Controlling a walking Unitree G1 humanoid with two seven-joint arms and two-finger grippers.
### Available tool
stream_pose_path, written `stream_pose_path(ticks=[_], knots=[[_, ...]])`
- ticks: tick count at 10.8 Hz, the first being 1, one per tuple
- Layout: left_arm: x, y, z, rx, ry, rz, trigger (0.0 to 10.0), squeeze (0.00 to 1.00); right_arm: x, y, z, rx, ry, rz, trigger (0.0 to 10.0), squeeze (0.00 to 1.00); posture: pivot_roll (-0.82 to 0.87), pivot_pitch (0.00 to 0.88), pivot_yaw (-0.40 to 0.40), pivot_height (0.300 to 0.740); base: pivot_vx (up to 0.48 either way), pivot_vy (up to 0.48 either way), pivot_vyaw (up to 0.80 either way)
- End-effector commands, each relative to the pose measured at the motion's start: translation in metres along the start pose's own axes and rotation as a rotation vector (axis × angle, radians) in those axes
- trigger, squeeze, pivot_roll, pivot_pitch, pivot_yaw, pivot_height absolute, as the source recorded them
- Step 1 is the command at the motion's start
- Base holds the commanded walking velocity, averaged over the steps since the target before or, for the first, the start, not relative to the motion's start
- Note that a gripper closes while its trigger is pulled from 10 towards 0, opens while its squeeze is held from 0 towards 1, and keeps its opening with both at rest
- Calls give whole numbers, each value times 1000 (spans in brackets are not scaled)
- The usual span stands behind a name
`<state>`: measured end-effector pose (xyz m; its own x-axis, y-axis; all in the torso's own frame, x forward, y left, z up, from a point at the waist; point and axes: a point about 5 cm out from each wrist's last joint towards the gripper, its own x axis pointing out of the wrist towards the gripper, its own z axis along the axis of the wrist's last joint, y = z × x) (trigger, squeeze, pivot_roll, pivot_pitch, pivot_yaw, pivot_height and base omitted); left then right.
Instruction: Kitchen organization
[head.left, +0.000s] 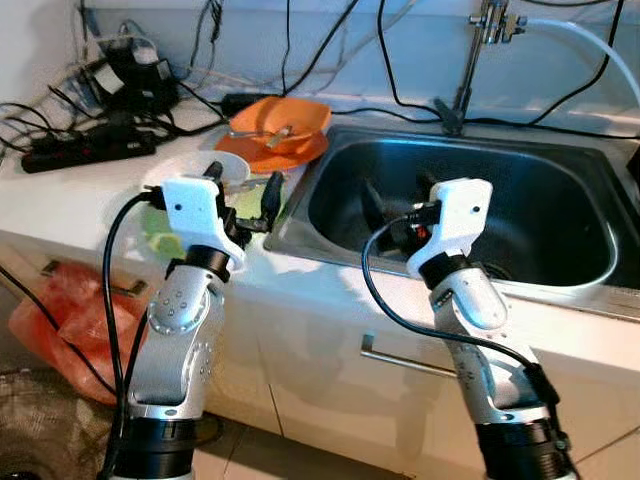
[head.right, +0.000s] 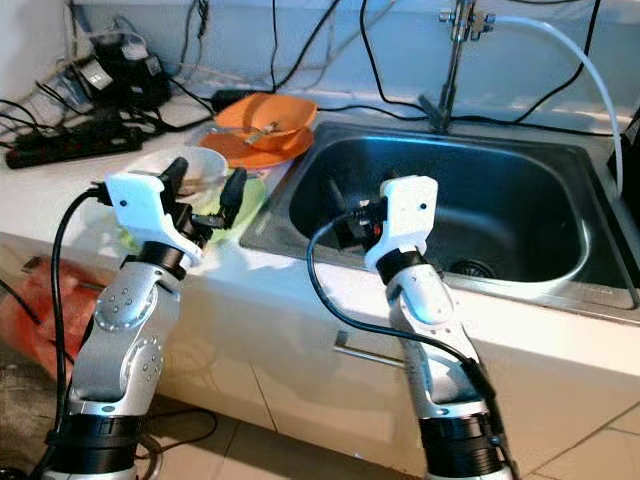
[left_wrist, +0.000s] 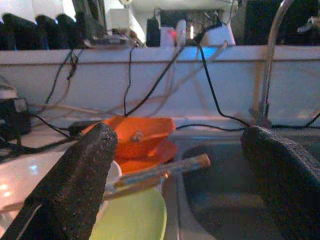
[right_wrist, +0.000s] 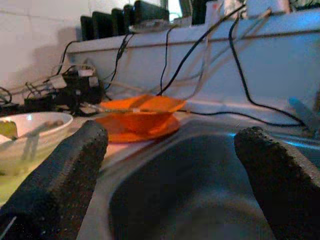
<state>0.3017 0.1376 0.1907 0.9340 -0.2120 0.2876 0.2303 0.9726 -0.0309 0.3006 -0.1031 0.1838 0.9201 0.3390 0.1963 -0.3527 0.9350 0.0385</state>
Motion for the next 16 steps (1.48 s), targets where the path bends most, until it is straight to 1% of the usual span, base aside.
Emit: stream_pose_path(ticks=[1,2,3,5,6,8,9,10,12,13,14,15,16], knots=[[-1,-3,-6,17,22,-28,10000,0,-3,4,-3,20,32,56,10000,0,58,8,61,740,0,0,0],[-3,-8,-8,36,27,-74,10000,0,-10,3,-4,26,54,108,10000,0,58,15,58,740,0,0,0],[-5,-9,-8,43,29,-90,10000,0,-13,2,-4,23,64,127,10000,0,56,19,59,740,0,0,0],[-9,-14,-12,91,42,-143,10000,0,-21,0,-4,24,88,178,10000,0,49,34,63,740,0,0,0],[-10,-16,-13,130,43,-175,10000,0,-23,1,-3,31,90,197,10000,0,47,40,65,740,0,0,0],[-10,-21,-13,229,36,-260,10000,0,-29,9,-2,43,112,283,10000,0,50,51,65,740,0,0,0],[-9,-21,-13,242,37,-266,10000,0,-30,10,-2,43,114,296,10000,0,50,52,64,740,0,0,0],[-5,-16,-15,297,43,-263,10000,0,-30,13,-1,49,112,308,10000,0,49,51,61,740,0,0,0],[-1,-8,-18,361,50,-240,10000,0,-31,16,0,58,114,320,10000,0,46,48,57,740,0,0,0],[1,-1,-20,391,53,-213,10000,0,-33,20,0,65,121,344,10000,0,44,49,57,740,0,0,0],[3,3,-21,416,51,-214,10000,0,-38,26,0,59,151,435,10000,0,41,51,60,740,0,0,0],[4,6,-21,438,50,-218,10000,0,-46,27,1,68,184,501,10000,0,39,59,64,740,0,0,0],[5,7,-21,440,48,-218,10000,0,-48,26,1,64,191,513,10000,0,39,59,64,740,0,0,0]])
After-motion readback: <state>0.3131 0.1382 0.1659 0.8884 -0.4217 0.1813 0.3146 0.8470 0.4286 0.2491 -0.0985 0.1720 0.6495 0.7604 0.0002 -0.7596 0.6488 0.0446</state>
